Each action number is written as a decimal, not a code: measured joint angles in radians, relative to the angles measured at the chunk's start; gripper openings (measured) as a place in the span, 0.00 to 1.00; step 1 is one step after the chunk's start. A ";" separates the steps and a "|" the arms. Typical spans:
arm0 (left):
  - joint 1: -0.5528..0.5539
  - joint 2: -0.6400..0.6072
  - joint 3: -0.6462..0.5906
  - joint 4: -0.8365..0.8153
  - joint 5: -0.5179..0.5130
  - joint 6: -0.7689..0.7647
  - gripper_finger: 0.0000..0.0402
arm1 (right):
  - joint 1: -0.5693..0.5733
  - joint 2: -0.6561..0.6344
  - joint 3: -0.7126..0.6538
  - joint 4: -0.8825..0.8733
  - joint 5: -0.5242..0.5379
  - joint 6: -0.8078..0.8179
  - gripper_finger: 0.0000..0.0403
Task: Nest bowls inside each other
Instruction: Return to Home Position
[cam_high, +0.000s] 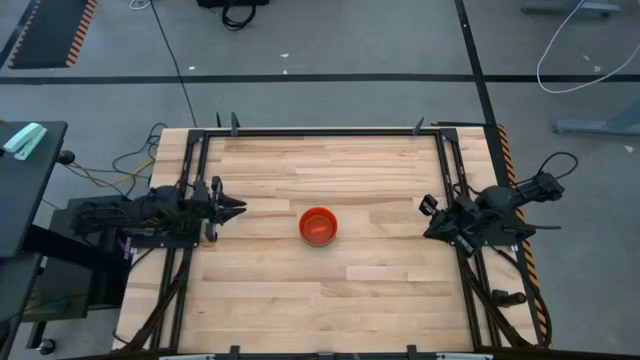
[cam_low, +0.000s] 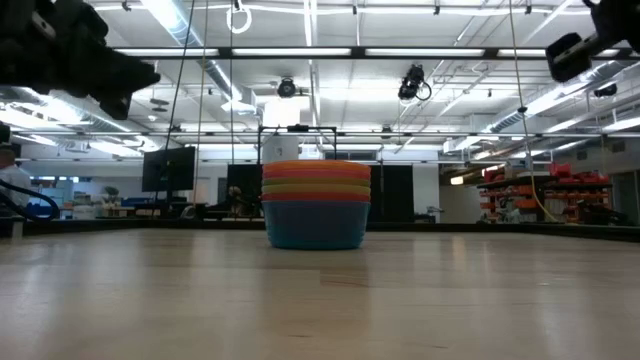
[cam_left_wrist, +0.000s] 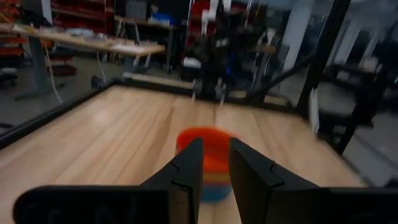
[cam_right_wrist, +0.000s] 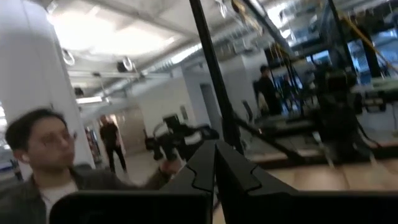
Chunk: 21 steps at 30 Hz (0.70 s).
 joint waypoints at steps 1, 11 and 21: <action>0.000 0.000 0.000 -0.025 -0.001 0.010 0.20 | 0.000 0.000 0.000 -0.025 0.002 -0.006 0.05; 0.000 0.001 0.000 -0.096 -0.023 0.014 0.23 | 0.000 0.000 0.000 -0.255 0.190 0.018 0.05; 0.000 0.001 -0.093 0.201 -0.023 0.023 0.20 | 0.000 0.000 0.001 -0.260 0.217 0.021 0.05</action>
